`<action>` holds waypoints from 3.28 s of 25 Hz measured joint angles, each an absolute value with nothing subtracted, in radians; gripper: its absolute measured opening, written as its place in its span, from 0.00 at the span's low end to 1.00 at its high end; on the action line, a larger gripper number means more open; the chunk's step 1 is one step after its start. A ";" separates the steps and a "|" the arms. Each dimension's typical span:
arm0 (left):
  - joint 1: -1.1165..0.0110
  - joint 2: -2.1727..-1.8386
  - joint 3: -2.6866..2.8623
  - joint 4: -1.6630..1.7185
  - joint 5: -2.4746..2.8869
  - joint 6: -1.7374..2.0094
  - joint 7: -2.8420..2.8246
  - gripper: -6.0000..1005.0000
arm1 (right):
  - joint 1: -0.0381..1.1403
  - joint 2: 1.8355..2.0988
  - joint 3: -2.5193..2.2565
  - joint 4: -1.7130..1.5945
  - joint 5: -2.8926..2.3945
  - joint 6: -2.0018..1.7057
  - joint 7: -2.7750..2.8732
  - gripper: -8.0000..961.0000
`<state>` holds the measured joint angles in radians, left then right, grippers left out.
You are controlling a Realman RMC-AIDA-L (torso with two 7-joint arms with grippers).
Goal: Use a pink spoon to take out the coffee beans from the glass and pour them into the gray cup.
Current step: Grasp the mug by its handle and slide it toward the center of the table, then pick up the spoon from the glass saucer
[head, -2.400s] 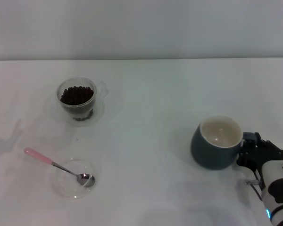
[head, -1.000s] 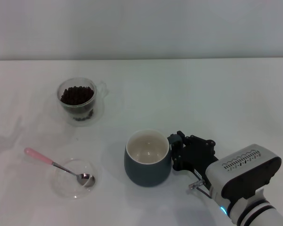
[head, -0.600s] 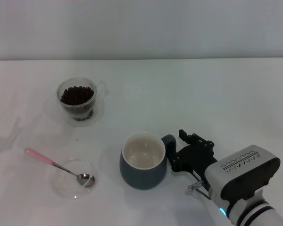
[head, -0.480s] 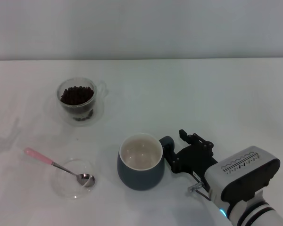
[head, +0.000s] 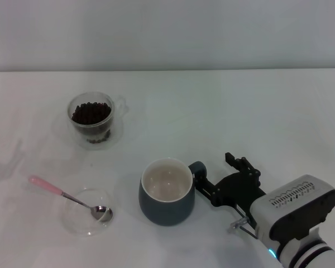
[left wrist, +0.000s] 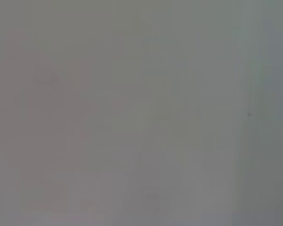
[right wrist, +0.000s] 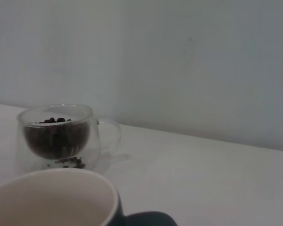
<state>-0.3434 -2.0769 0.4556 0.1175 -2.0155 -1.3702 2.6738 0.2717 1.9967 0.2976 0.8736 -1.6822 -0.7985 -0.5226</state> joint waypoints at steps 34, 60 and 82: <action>-0.289 -2.071 0.460 0.113 -2.023 -1.370 2.403 0.84 | 0.207 2.008 0.175 0.032 -2.020 -1.613 0.555 0.89; -0.234 -1.979 0.465 0.174 -1.543 -1.378 1.375 0.84 | 0.435 2.011 0.502 0.118 -1.805 -1.343 0.018 0.89; -0.325 -2.028 0.465 0.174 -1.409 -1.268 1.345 0.84 | 0.449 2.009 0.496 0.114 -1.811 -1.328 0.018 0.89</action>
<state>-0.3254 -2.0277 0.4647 0.1743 -1.4087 -1.2675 1.3449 0.4493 2.0093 0.4965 0.1136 -1.8109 -1.3277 0.0183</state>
